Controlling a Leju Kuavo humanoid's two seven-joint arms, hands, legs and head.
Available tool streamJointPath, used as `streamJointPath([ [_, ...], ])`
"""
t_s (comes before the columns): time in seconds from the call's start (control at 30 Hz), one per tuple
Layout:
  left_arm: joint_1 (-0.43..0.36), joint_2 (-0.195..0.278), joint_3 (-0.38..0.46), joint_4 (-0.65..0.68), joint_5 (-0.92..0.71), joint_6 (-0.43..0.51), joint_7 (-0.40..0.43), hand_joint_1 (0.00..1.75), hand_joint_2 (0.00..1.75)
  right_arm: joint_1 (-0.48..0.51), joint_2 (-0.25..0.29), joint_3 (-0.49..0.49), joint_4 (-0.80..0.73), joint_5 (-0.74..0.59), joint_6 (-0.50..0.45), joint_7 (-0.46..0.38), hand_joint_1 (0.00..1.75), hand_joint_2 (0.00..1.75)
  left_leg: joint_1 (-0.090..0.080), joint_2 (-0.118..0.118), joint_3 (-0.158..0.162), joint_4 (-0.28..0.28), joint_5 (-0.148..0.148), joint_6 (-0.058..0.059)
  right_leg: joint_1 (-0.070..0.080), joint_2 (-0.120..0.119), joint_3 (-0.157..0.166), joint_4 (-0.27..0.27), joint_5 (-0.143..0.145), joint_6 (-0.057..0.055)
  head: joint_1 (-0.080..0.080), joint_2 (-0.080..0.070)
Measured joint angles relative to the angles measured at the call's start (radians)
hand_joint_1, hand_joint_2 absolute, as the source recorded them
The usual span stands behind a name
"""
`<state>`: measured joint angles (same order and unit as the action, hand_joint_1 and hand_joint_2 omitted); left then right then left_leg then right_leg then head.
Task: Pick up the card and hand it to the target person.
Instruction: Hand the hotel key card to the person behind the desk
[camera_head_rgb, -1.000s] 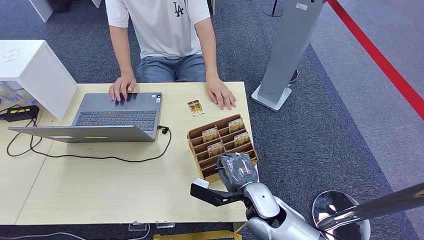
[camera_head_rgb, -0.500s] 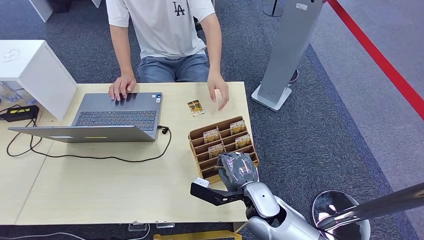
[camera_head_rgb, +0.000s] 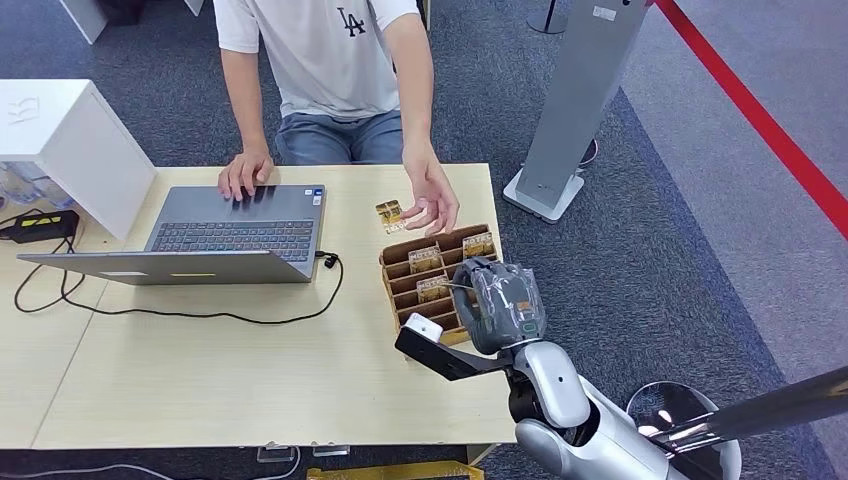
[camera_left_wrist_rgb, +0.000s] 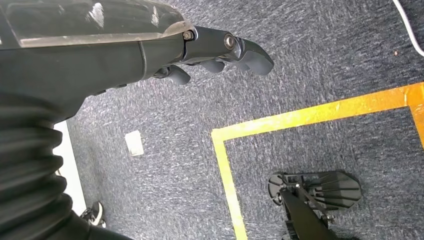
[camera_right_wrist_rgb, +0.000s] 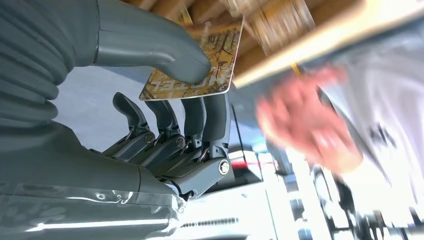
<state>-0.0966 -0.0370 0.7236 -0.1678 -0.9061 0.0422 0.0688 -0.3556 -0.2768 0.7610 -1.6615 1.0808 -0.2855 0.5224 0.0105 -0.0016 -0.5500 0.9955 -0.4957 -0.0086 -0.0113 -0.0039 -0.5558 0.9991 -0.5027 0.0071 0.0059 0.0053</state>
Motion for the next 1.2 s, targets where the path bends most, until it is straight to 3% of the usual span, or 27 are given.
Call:
streamJointPath([
  [0.27, 0.0, 0.0, 0.013, 0.0, -0.009, 0.003, -0.005, 0.0, 1.75, 0.009, -0.01, -0.038, -0.132, 0.052, -0.066, -0.047, 1.5, 1.75, 0.0, 0.0, 0.0, 0.0, 0.0, 0.0, 0.0, 0.0, 0.0, 0.0, 0.0, 0.0, -0.003, 0.0],
  [0.63, -0.002, -0.003, 0.02, 0.001, -0.014, -0.01, 0.025, 0.0, 1.75, 0.024, -0.006, -0.039, -0.131, 0.127, -0.192, -0.148, 1.5, 1.75, 0.0, 0.0, 0.0, 0.0, 0.0, 0.0, 0.0, 0.0, 0.0, 0.0, 0.0, 0.0, -0.001, 0.0],
  [0.7, -0.002, -0.003, 0.02, 0.001, -0.018, -0.013, 0.027, 0.0, 1.75, 0.025, -0.004, -0.038, -0.123, 0.143, -0.219, -0.165, 0.99, 1.75, 0.0, 0.0, 0.0, 0.0, 0.0, 0.0, 0.0, 0.0, 0.0, 0.0, 0.0, 0.0, -0.002, 0.0],
  [0.77, -0.002, -0.004, 0.02, 0.001, -0.023, -0.015, 0.028, 0.0, 1.75, 0.026, -0.002, -0.037, -0.114, 0.153, -0.242, -0.177, 0.24, 1.75, 0.0, 0.0, 0.0, 0.0, 0.0, 0.0, 0.0, 0.0, 0.0, 0.0, 0.0, 0.0, -0.002, 0.0],
  [0.8, -0.002, -0.004, 0.02, 0.001, -0.026, -0.017, 0.029, 0.0, 1.75, 0.027, -0.001, -0.037, -0.109, 0.156, -0.249, -0.182, 0.07, 1.75, 0.0, 0.0, 0.0, 0.0, 0.0, 0.0, 0.0, 0.0, 0.0, 0.0, 0.0, 0.0, -0.002, 0.0],
  [0.83, -0.002, -0.004, 0.02, 0.001, -0.028, -0.019, 0.03, 0.0, 1.75, 0.027, 0.0, -0.037, -0.104, 0.154, -0.257, -0.186, 0.0, 1.75, 0.0, 0.0, -0.001, 0.0, 0.0, 0.0, 0.0, 0.0, 0.0, 0.0, 0.0, 0.0, -0.002, 0.0],
  [0.97, -0.002, -0.005, 0.021, 0.001, -0.03, -0.016, 0.026, 0.0, 0.0, 0.027, 0.007, -0.035, -0.082, 0.076, -0.289, -0.223, 0.0, 1.75, 0.0, 0.0, -0.001, 0.0, 0.0, 0.0, 0.0, 0.0, 0.0, 0.0, 0.0, 0.0, -0.001, 0.0],
  [1.1, -0.002, -0.005, 0.027, 0.001, -0.027, -0.001, 0.033, 0.0, 0.0, 0.027, 0.018, -0.033, -0.057, -0.157, -0.309, -0.3, 0.0, 1.75, 0.0, 0.0, -0.001, 0.0, 0.0, 0.0, 0.0, 0.0, 0.0, 0.0, 0.0, 0.0, -0.001, 0.0],
  [1.2, -0.002, -0.005, 0.036, 0.001, -0.027, 0.006, 0.037, 0.0, 0.0, 0.03, 0.029, -0.032, -0.034, -0.435, -0.293, -0.394, 0.0, 1.75, 0.0, 0.0, -0.001, 0.0, 0.0, 0.0, 0.0, 0.0, 0.0, 0.0, 0.0, 0.0, -0.001, 0.0],
])
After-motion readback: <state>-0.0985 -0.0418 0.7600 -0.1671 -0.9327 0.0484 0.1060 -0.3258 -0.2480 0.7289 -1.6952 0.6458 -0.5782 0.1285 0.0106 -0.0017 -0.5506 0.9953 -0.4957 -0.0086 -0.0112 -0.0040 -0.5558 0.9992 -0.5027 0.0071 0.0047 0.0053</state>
